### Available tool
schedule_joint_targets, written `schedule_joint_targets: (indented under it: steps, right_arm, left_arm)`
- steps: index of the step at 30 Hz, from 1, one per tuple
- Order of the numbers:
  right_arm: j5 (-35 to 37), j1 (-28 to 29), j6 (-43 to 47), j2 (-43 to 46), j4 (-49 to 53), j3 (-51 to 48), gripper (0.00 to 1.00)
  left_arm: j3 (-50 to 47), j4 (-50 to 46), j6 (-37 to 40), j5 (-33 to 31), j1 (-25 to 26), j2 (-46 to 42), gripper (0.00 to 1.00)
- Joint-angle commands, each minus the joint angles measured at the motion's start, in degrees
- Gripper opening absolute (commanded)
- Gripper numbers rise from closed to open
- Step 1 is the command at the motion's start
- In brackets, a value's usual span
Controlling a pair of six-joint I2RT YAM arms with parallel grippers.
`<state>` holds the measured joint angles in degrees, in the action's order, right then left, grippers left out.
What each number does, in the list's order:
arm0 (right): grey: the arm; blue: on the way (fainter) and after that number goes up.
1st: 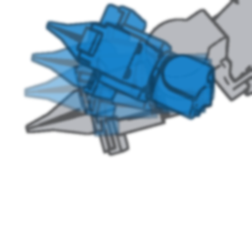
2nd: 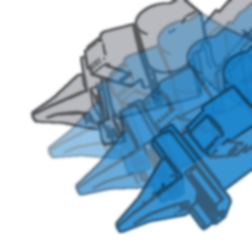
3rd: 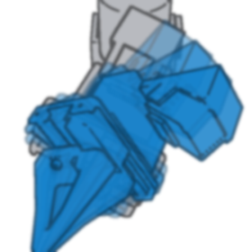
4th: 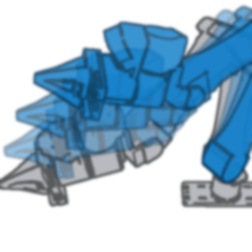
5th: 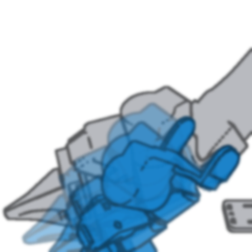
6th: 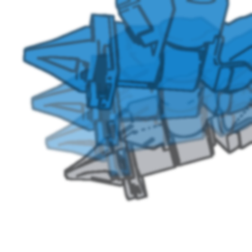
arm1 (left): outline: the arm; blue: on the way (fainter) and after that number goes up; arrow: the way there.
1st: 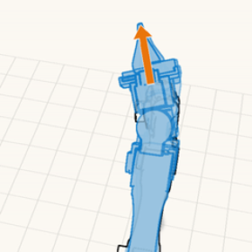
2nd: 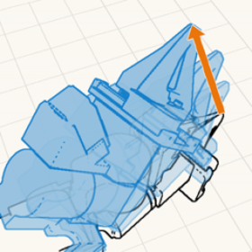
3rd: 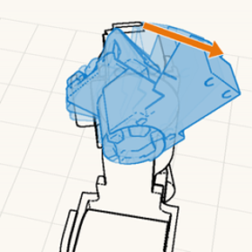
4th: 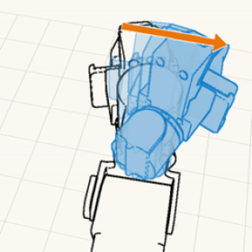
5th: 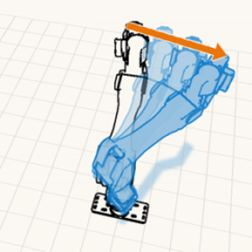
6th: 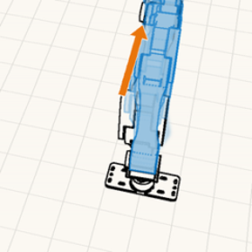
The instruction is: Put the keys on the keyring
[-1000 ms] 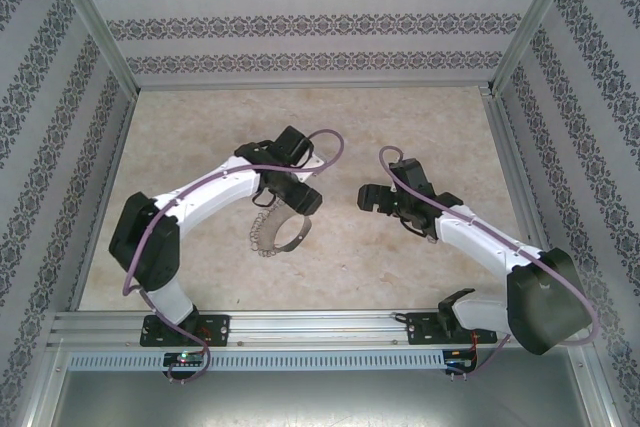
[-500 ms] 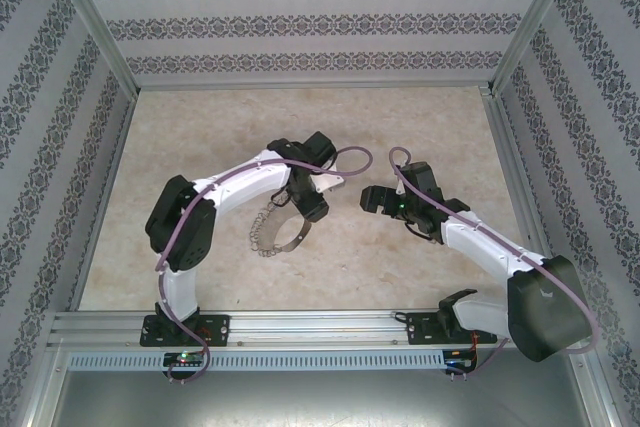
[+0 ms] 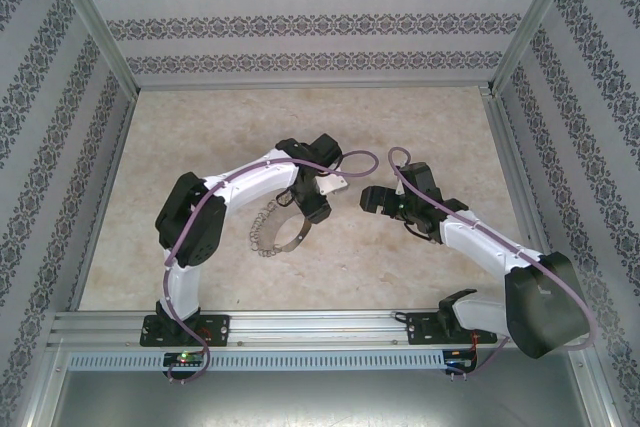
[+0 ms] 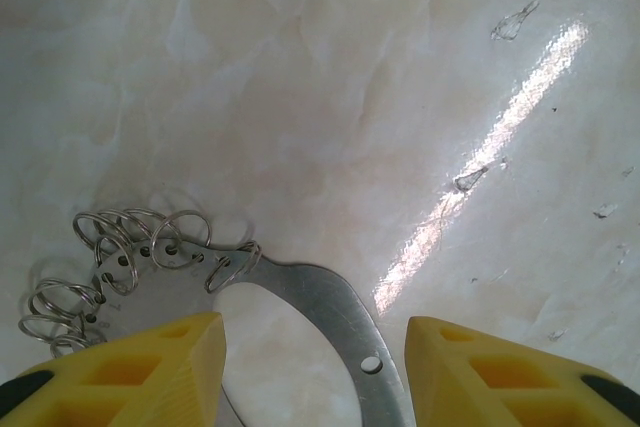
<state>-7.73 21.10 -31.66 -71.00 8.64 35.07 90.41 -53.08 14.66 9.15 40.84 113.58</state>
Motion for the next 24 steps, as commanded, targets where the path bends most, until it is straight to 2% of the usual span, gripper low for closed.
schedule_joint_targets:
  steps: [1, 24]
  right_arm:
    - [1.7, -0.4, -1.0, -0.5, -0.8, -0.6, 0.98]
    - [2.0, -0.8, -0.4, -0.5, -1.6, -1.4, 0.98]
  left_arm:
    - [1.0, -2.1, 1.5, -0.7, 0.6, 1.2, 0.51]
    - [0.8, -1.2, 2.0, -1.9, 0.5, 4.2, 0.50]
